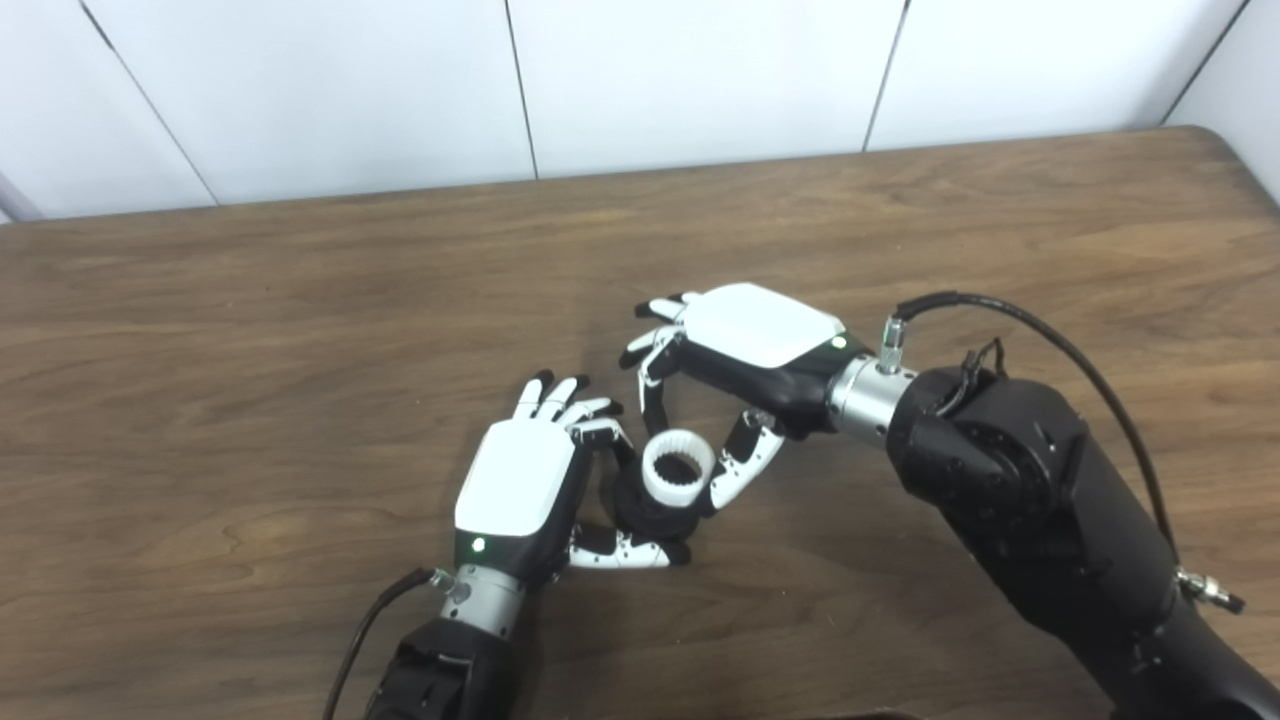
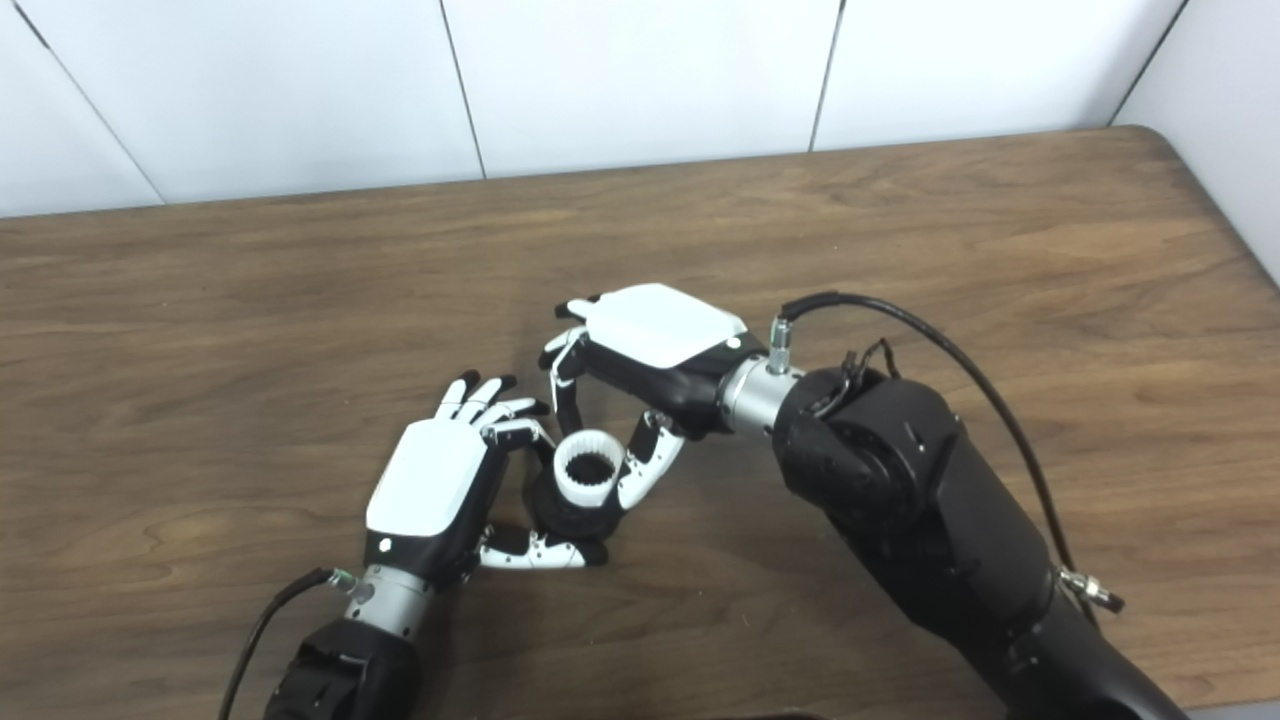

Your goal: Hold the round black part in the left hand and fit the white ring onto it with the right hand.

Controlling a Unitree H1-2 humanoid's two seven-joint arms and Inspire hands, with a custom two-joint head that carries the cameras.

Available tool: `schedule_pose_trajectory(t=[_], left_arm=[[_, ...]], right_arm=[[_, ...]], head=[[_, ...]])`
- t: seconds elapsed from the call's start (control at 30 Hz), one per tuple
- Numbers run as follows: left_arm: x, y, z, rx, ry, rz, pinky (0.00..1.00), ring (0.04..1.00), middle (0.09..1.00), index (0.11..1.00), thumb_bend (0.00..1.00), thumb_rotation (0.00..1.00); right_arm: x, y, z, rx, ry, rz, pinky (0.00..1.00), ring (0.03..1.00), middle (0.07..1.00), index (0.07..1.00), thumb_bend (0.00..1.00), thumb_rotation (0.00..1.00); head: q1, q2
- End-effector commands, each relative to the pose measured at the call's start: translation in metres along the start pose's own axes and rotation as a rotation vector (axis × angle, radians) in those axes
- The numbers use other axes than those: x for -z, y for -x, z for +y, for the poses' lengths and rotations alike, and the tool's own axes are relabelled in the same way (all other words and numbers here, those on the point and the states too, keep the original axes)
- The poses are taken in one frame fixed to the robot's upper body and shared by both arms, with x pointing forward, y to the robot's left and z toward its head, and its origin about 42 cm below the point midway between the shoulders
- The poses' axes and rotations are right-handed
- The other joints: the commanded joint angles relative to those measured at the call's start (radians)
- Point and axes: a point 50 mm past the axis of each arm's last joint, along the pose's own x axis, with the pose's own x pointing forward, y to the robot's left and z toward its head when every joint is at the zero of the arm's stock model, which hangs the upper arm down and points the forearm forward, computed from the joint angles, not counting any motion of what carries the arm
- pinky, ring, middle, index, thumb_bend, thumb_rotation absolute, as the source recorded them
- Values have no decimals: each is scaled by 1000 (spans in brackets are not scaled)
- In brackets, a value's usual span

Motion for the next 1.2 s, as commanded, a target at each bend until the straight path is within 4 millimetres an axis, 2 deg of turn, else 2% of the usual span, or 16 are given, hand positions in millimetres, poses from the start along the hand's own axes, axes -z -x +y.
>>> schedule_pose_trajectory(t=[0.0, 1.17], left_arm=[[-5, -2, -6, 51, -11, -14, 1000, 930, 800, 484, 522, 61], [-9, -5, -4, 39, -20, -16, 1000, 921, 797, 483, 523, 61]], right_arm=[[-7, 0, -11, 51, 37, -36, 1000, 980, 847, 483, 524, 134], [1, -11, -3, 46, 56, -13, 1000, 989, 851, 483, 524, 134]], head=[[1, 0], [0, 6]])
